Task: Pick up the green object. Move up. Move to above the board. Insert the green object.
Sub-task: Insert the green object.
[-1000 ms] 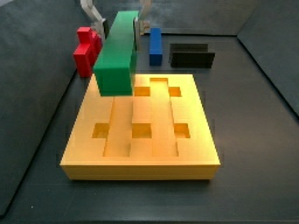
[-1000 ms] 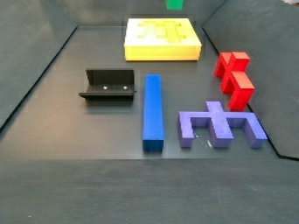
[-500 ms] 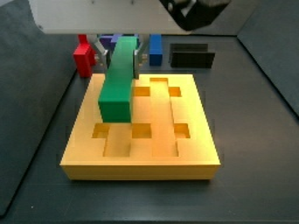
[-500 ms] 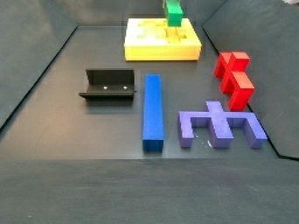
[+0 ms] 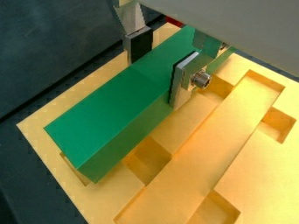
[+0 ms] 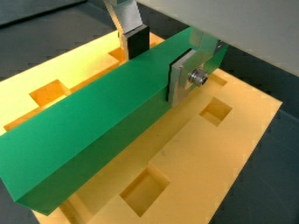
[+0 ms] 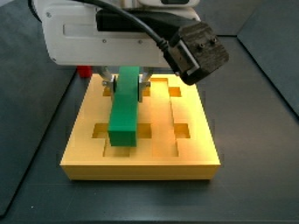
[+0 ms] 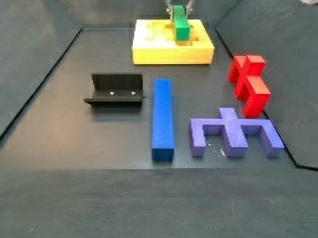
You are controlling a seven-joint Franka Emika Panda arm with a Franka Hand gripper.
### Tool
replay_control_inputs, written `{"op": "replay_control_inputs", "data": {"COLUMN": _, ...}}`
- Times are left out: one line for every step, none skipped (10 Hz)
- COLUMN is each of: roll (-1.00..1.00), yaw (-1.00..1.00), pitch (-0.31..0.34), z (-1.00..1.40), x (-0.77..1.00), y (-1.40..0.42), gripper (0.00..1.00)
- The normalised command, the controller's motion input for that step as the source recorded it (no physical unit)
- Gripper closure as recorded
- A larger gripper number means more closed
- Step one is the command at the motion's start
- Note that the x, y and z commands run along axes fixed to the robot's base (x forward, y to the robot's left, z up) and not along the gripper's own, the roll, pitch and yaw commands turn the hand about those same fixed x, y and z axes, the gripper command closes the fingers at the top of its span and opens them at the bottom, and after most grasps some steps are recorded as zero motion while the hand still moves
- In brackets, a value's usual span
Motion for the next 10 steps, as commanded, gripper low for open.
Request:
{"op": "replay_control_inputs", "data": {"roll": 0.15, "yaw": 0.0, "pitch": 0.0, "z": -0.26, "x": -0.05, "y": -0.03, "gripper": 1.0}}
{"op": "replay_control_inputs", "data": {"roll": 0.01, "yaw": 0.0, "pitch": -0.019, "z": -0.18, "x": -0.09, "y": 0.0, "gripper": 1.0}}
{"op": "replay_control_inputs", "data": {"roll": 0.0, "yaw": 0.0, "pitch": -0.006, "z": -0.14, "x": -0.09, "y": 0.0, "gripper": 1.0}}
{"op": "replay_control_inputs", "data": {"roll": 0.0, "yaw": 0.0, "pitch": -0.023, "z": -0.17, "x": -0.1, "y": -0.01, "gripper": 1.0}}
{"op": "replay_control_inputs", "data": {"roll": 0.0, "yaw": 0.01, "pitch": -0.047, "z": -0.19, "x": -0.05, "y": -0.11, "gripper": 1.0}}
{"op": "replay_control_inputs", "data": {"roll": 0.0, "yaw": 0.01, "pitch": -0.059, "z": -0.25, "x": -0.02, "y": -0.09, "gripper": 1.0}}
{"op": "replay_control_inputs", "data": {"roll": 0.0, "yaw": 0.0, "pitch": -0.064, "z": -0.26, "x": -0.01, "y": -0.07, "gripper": 1.0}}
{"op": "replay_control_inputs", "data": {"roll": 0.0, "yaw": 0.0, "pitch": -0.071, "z": -0.28, "x": -0.05, "y": -0.08, "gripper": 1.0}}
{"op": "replay_control_inputs", "data": {"roll": 0.0, "yaw": 0.05, "pitch": -0.08, "z": -0.27, "x": -0.05, "y": -0.12, "gripper": 1.0}}
{"op": "replay_control_inputs", "data": {"roll": 0.0, "yaw": 0.04, "pitch": -0.091, "z": -0.27, "x": -0.02, "y": -0.1, "gripper": 1.0}}
